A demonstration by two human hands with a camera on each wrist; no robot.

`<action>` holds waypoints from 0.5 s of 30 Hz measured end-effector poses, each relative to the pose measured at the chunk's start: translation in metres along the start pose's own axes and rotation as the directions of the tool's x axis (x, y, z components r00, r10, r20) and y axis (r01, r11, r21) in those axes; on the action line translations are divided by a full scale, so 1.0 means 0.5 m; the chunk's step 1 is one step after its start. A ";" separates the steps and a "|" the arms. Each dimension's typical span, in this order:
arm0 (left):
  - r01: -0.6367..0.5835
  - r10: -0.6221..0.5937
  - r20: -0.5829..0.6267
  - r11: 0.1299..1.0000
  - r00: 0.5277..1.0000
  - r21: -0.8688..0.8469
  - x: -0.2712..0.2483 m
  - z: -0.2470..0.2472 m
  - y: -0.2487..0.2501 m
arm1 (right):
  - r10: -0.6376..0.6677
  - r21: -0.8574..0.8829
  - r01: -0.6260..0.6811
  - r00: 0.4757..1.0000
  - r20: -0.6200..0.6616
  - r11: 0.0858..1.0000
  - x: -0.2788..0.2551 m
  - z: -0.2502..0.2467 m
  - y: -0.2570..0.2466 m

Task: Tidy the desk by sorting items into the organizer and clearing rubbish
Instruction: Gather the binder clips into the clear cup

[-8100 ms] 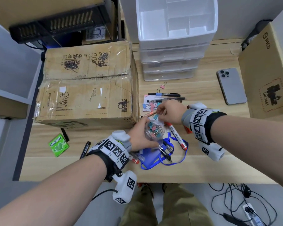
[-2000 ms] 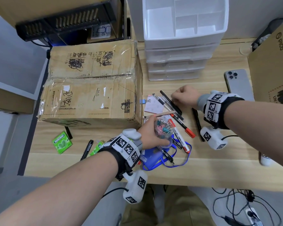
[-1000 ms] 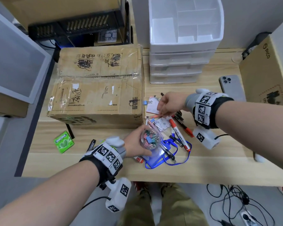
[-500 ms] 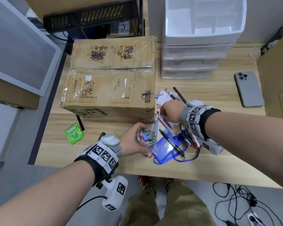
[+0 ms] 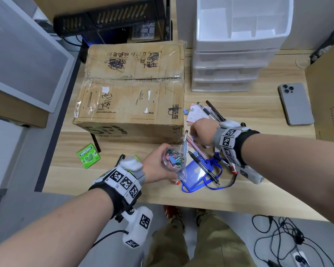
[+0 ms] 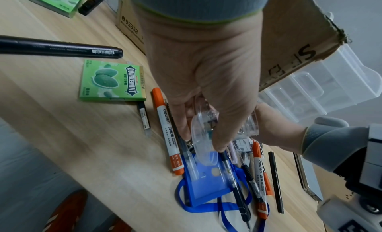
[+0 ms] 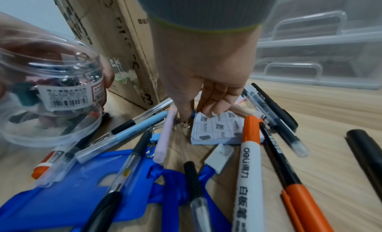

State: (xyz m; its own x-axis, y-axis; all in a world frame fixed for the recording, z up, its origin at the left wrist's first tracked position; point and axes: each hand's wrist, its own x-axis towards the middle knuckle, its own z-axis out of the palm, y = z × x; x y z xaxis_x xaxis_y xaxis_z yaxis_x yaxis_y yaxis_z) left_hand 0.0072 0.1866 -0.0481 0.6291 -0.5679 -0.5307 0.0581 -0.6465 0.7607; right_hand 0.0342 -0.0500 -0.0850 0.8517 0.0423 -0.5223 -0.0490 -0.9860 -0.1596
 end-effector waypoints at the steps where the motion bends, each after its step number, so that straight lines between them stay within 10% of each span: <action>1: 0.000 0.000 -0.002 1.000 1.000 -0.003 0.000 0.000 -0.001 | 0.015 -0.018 -0.015 1.000 -0.004 1.000 0.001 0.001 -0.002; 15: 0.015 -0.015 0.017 1.000 1.000 -0.001 0.008 0.000 0.006 | 0.061 0.071 -0.058 0.997 -0.044 0.996 0.005 0.011 0.008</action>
State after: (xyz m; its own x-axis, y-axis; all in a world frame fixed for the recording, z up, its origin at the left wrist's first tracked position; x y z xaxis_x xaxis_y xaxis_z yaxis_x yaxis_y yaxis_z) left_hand 0.0101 0.1822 -0.0479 0.6152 -0.5662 -0.5485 0.0683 -0.6549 0.7527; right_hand 0.0333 -0.0530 -0.0913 0.8692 -0.0252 -0.4938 -0.1350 -0.9728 -0.1880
